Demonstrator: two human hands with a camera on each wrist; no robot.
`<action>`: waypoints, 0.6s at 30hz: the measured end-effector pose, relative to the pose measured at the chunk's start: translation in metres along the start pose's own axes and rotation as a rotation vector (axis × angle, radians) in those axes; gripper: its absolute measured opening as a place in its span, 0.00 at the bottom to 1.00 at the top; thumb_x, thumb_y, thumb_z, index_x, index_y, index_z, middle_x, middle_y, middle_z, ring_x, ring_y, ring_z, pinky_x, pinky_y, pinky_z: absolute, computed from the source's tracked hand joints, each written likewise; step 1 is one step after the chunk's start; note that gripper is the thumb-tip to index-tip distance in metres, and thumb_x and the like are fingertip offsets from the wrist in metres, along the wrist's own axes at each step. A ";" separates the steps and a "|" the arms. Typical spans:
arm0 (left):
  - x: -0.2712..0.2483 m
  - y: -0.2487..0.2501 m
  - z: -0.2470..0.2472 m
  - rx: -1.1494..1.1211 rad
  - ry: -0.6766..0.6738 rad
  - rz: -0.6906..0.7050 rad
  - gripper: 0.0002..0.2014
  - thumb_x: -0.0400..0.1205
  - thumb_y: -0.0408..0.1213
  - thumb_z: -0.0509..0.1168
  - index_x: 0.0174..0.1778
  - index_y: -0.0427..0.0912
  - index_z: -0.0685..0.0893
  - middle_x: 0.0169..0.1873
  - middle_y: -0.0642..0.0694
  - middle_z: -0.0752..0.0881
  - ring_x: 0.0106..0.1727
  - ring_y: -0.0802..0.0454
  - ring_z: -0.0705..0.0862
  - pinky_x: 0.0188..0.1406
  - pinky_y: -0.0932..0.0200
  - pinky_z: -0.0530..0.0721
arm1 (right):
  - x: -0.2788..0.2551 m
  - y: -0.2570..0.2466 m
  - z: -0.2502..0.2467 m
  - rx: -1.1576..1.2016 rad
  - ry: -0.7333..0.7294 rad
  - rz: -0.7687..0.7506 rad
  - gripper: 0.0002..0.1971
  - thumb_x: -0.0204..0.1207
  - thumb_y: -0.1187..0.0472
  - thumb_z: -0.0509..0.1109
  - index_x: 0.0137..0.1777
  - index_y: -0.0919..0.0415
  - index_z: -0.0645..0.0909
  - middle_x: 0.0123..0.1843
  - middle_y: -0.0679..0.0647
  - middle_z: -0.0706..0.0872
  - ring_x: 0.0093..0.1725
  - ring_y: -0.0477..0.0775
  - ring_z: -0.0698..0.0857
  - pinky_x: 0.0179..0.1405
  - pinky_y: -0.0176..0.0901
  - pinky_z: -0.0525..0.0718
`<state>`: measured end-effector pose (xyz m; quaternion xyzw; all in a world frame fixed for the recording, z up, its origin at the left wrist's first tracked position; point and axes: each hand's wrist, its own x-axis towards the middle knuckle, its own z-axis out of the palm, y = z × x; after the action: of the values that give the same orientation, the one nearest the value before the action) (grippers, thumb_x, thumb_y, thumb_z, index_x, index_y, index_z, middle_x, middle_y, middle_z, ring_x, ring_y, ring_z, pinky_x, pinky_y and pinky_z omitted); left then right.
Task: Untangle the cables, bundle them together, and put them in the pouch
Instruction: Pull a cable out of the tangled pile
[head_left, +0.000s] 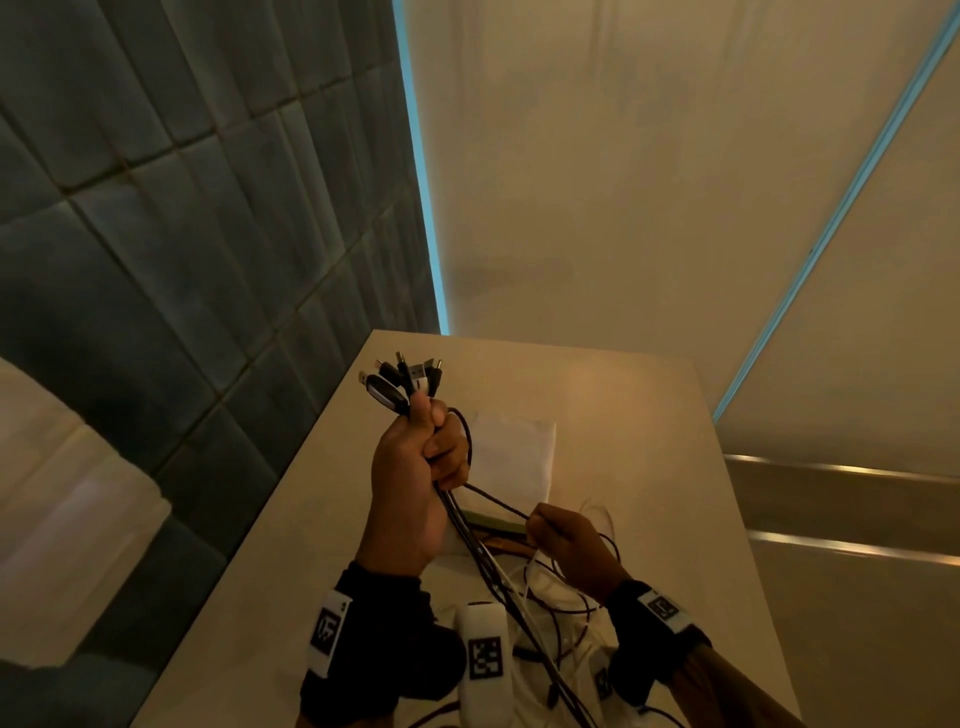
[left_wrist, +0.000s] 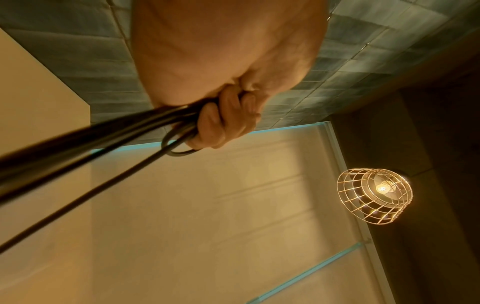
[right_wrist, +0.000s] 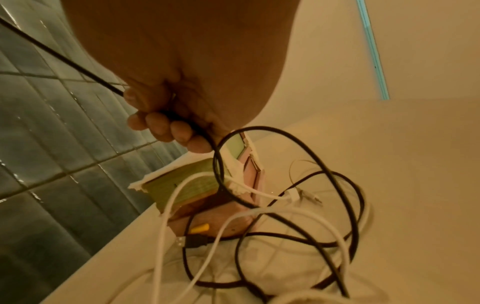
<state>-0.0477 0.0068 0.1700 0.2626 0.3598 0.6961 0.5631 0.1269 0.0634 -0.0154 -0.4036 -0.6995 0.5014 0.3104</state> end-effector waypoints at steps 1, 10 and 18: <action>0.000 0.000 -0.001 0.003 0.012 0.003 0.18 0.89 0.44 0.48 0.34 0.44 0.69 0.19 0.54 0.63 0.18 0.60 0.58 0.18 0.63 0.54 | 0.001 0.003 -0.002 -0.016 0.001 0.017 0.15 0.84 0.63 0.61 0.34 0.58 0.74 0.27 0.41 0.76 0.30 0.39 0.72 0.35 0.38 0.71; 0.006 -0.015 -0.012 0.084 0.253 -0.076 0.18 0.90 0.45 0.50 0.35 0.44 0.70 0.21 0.52 0.70 0.17 0.59 0.64 0.14 0.65 0.61 | 0.016 -0.090 -0.025 0.273 0.227 -0.020 0.08 0.78 0.66 0.71 0.40 0.68 0.80 0.26 0.47 0.76 0.24 0.48 0.69 0.22 0.40 0.68; 0.003 -0.015 0.007 0.123 0.214 -0.137 0.17 0.89 0.48 0.52 0.41 0.42 0.75 0.32 0.42 0.89 0.29 0.49 0.85 0.29 0.56 0.75 | 0.003 -0.151 -0.017 0.399 -0.061 -0.172 0.07 0.75 0.72 0.72 0.36 0.67 0.81 0.26 0.50 0.80 0.25 0.46 0.72 0.25 0.35 0.71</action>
<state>-0.0342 0.0122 0.1618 0.1958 0.4769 0.6567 0.5504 0.1016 0.0482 0.1334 -0.2573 -0.6273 0.6137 0.4046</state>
